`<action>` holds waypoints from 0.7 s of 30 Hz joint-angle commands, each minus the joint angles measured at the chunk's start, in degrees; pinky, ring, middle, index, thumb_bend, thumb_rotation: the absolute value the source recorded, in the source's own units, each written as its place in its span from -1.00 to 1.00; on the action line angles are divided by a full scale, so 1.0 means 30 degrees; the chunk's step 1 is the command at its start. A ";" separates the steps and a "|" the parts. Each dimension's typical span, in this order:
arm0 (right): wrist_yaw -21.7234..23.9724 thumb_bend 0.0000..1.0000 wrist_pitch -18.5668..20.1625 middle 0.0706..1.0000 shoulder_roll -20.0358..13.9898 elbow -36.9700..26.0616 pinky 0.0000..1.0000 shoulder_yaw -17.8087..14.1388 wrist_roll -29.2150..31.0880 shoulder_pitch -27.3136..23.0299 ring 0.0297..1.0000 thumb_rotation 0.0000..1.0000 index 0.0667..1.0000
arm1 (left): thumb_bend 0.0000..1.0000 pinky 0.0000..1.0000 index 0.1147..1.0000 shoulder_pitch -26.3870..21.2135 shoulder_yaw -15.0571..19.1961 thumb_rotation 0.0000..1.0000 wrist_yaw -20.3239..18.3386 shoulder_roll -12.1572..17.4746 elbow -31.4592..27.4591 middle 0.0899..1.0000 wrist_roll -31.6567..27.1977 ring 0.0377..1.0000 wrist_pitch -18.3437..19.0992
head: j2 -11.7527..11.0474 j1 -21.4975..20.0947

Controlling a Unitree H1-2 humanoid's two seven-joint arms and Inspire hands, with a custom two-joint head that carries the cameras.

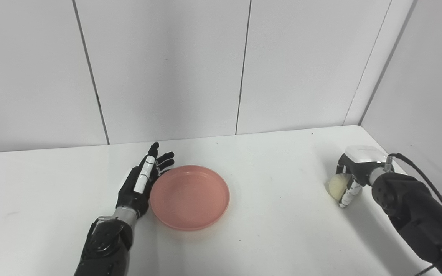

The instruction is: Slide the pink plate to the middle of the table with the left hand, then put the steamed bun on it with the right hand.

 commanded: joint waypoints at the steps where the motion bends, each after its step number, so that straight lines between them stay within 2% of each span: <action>1: -0.0729 0.06 -0.0536 -0.14 -0.0962 -0.0970 -0.62 -0.0744 0.0018 -0.0732 -0.54 -1.00 -0.10 | 0.47 0.59 0.92 0.0278 -0.0111 0.68 -0.0121 -0.0054 0.0563 0.62 0.0024 0.68 0.1108 | -0.0004 0.0024; 5: -0.0084 0.06 -0.0129 -0.14 -0.1059 -0.2014 -0.59 -0.0904 -0.0248 -0.1036 -0.51 -1.00 -0.10 | 0.46 0.59 0.92 0.0240 -0.0129 0.68 -0.0040 -0.0106 0.0628 0.62 0.0067 0.68 0.1144 | 0.0003 0.0071; 8: 0.0319 0.06 0.0218 -0.14 -0.0900 -0.2743 -0.65 -0.1230 -0.0073 -0.1169 -0.56 -1.00 -0.10 | 0.47 0.59 0.93 0.0189 -0.0121 0.66 -0.0057 -0.0138 0.0730 0.63 0.0047 0.67 0.1101 | -0.0030 0.0100; 11: 0.0510 0.06 0.0009 -0.14 -0.0691 -0.3380 -0.62 -0.1315 0.0182 -0.1353 -0.52 -1.00 -0.10 | 0.47 0.59 0.93 0.0153 -0.0102 0.66 -0.0095 -0.0163 0.0801 0.62 0.0005 0.67 0.1091 | -0.0056 0.0202; 14: 0.0736 0.05 -0.0240 -0.25 -0.0441 -0.3969 -0.52 -0.0994 -0.0088 -0.1625 -0.42 -1.00 -0.04 | 0.44 0.58 0.92 0.0138 -0.0136 0.67 -0.0038 -0.0186 0.0805 0.60 0.0065 0.66 0.1136 | -0.0056 0.0351; 16: 0.1022 0.05 -0.0307 -0.24 -0.0163 -0.4371 -0.44 -0.0755 -0.0163 -0.1937 -0.33 -1.00 -0.03 | 0.44 0.59 0.93 0.0111 -0.0167 0.66 -0.0052 -0.0187 0.0920 0.60 0.0105 0.67 0.0991 | -0.0068 0.0437; 21: 0.1688 0.06 -0.0091 -0.22 0.0859 -0.5091 -0.42 -0.0324 -0.0230 -0.2952 -0.27 -1.00 -0.05 | 0.41 0.58 0.93 0.0050 -0.0229 0.68 -0.0046 -0.0162 0.1200 0.60 0.0184 0.67 0.0763 | -0.0164 0.0589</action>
